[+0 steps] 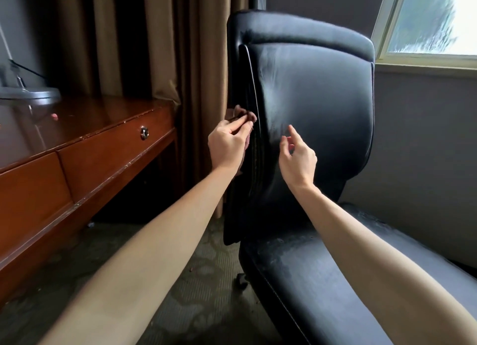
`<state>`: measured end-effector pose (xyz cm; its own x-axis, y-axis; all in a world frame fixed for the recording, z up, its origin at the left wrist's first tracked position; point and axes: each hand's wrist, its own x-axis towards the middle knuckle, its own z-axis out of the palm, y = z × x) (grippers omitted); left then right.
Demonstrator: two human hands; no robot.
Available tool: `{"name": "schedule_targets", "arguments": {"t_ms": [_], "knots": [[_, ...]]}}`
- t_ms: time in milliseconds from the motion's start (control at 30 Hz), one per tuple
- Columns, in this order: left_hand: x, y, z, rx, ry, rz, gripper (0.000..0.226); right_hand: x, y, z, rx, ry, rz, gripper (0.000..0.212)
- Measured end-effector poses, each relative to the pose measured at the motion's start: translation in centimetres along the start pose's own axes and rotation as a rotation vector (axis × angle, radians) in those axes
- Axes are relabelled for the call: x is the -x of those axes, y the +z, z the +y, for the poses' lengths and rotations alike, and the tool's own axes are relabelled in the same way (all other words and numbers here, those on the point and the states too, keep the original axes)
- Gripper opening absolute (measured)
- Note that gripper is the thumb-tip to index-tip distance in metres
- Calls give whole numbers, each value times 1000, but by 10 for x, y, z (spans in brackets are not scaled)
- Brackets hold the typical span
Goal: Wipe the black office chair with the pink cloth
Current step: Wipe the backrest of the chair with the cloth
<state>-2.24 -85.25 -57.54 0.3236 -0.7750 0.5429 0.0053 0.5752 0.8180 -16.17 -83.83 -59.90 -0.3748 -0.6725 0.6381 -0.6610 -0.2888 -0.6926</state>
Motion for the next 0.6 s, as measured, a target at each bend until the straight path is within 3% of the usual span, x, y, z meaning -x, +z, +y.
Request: {"name": "schedule_targets", "arguments": {"t_ms": [167,400,600], "knots": [[4,0,-19,-110,72,0,22,-5,0,10,-16,6,-73,34],[36,-13,-64,-203,-11,-21,17,-1,13,18,-133,61,-89,31],[30,-5,-57,-107,-72,29,28,-2,16,20,-144,66,-91,34]]}}
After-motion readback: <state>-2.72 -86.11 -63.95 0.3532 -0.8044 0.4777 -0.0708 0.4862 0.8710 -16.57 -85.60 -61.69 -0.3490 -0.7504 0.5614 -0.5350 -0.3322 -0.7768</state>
